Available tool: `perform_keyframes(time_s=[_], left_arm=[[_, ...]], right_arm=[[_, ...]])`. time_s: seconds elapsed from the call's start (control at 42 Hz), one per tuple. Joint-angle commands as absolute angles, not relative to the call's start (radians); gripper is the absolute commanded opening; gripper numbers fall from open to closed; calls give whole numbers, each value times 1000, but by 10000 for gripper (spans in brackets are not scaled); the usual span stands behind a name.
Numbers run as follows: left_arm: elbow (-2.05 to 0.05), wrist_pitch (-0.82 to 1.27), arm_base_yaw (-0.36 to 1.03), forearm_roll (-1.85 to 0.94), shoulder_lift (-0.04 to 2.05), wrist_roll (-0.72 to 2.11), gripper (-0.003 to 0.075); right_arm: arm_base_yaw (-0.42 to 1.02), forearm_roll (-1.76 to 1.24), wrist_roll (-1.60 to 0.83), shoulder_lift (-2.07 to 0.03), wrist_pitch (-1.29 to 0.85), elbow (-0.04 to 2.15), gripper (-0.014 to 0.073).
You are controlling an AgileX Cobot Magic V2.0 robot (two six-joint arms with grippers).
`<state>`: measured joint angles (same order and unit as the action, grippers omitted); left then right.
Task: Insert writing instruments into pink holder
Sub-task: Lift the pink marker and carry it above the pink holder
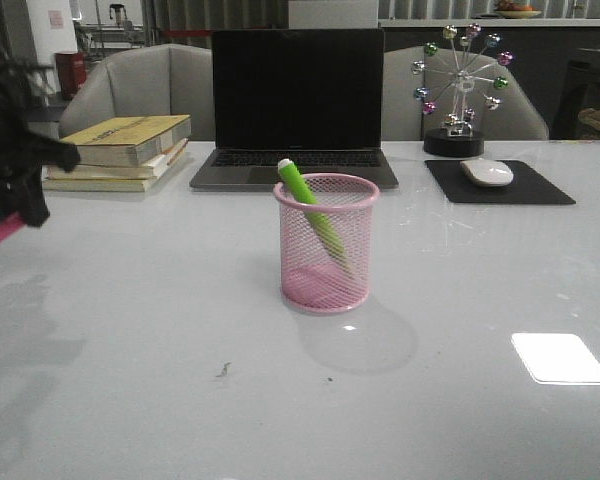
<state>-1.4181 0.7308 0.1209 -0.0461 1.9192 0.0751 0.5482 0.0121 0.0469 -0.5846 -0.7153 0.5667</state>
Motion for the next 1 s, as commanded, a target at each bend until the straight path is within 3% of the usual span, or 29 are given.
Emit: perform_keyframes(time_s=[0.0, 0.262, 0.453, 0.691, 0.977], left_arm=[[-1390, 618, 146, -118, 1740, 128, 91], [-1150, 270, 282, -148, 1411, 134, 91], [-982, -140, 471, -192, 1307, 134, 91], [-910, -593, 681, -192, 1423, 134, 91], [-910, -1161, 806, -190, 1693, 118, 91]], right_arm=[[548, 28, 43, -585, -648, 594, 520], [548, 28, 43, -585, -648, 594, 520], [548, 28, 43, -585, -648, 594, 520], [548, 28, 43, -585, -648, 594, 520], [548, 28, 43, -585, -648, 594, 520]])
